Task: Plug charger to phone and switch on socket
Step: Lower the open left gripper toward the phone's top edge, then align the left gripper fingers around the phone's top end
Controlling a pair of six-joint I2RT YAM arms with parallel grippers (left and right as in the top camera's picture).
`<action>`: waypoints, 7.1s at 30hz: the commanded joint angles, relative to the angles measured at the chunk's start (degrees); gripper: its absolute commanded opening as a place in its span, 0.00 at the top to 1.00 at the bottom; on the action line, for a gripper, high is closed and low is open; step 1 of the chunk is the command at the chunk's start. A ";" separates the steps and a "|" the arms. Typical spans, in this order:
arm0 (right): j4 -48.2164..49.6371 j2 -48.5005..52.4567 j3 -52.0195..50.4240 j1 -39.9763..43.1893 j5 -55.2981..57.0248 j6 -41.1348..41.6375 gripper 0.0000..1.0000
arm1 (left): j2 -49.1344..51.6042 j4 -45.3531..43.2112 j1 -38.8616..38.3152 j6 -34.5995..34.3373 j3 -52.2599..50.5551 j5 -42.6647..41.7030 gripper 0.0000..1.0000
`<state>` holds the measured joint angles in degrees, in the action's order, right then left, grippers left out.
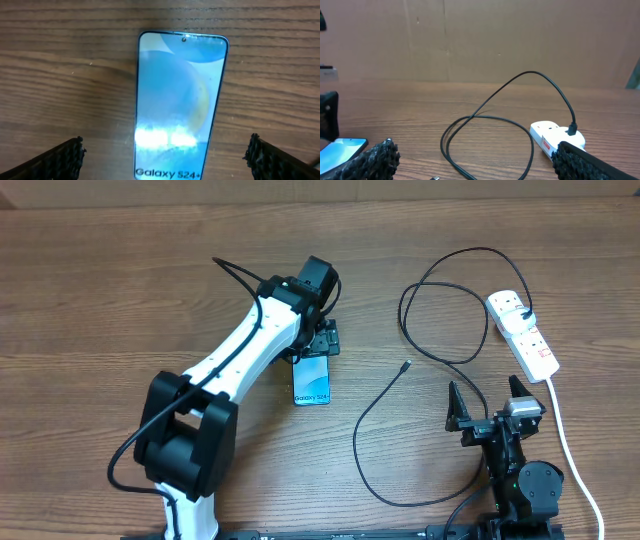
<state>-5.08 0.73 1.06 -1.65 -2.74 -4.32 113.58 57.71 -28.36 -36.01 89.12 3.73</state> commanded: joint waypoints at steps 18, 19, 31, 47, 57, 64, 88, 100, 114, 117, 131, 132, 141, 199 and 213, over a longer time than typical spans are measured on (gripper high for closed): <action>0.39 -0.57 -0.61 -0.39 0.11 -0.04 0.00 | 3.89 -3.54 -2.05 -0.15 0.07 1.90 0.00; 0.39 -0.57 -0.61 -0.37 0.11 -0.04 0.00 | 4.00 -3.32 -2.08 -0.57 0.07 2.38 0.00; 0.39 -0.57 -0.61 -0.39 0.11 -0.04 0.00 | 4.28 -1.79 -2.10 -1.57 -0.35 1.07 0.01; 0.39 -0.57 -0.61 -0.39 0.11 -0.04 0.00 | 13.92 8.07 -1.11 6.36 10.38 -4.63 0.00; 0.39 -0.57 -0.61 -0.39 0.11 -0.04 0.00 | 16.37 10.08 -0.81 6.29 13.46 -3.32 0.00; 0.39 -0.57 -0.61 -0.39 0.11 -0.04 0.00 | 13.00 12.02 -0.81 4.39 13.40 -3.21 0.01; 0.39 -0.57 -0.61 -0.39 0.11 -0.04 0.00 | 3.04 3.13 -0.33 3.61 3.72 -3.10 0.00; 0.39 -0.57 -0.61 -0.37 0.11 -0.02 0.00 | 3.34 5.35 -0.11 2.43 5.11 -0.15 0.00; 0.39 -0.57 -0.61 -0.39 0.11 -0.04 0.00 | 6.97 3.80 -0.15 2.97 5.66 -1.66 0.00; 0.39 -0.57 -0.61 -0.39 0.11 -0.04 0.00 | 6.97 2.25 -0.15 4.15 5.66 -1.57 0.00; 0.39 -0.57 -0.61 -0.37 0.11 -0.04 0.01 | 7.08 0.90 -0.24 4.11 5.27 -0.15 0.00; 0.39 -0.57 -0.61 -0.39 0.11 -0.04 0.00 | 7.08 0.87 -0.26 4.11 5.20 -0.13 0.00; 0.39 -0.57 -0.61 -0.39 0.11 -0.04 0.00 | 7.08 0.17 -0.33 4.13 4.70 -0.15 0.00; 0.39 -0.57 -0.61 -0.37 0.11 -0.04 0.00 | 12.55 -6.69 -1.55 2.80 -2.82 -3.19 0.00; 0.39 -0.57 -0.61 -0.37 0.11 -0.04 0.01 | 12.55 -5.90 -1.55 2.80 -2.82 -1.31 0.09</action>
<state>-5.06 0.73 1.06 -1.65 -2.74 -4.29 122.30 51.35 -29.69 -32.88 87.13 1.23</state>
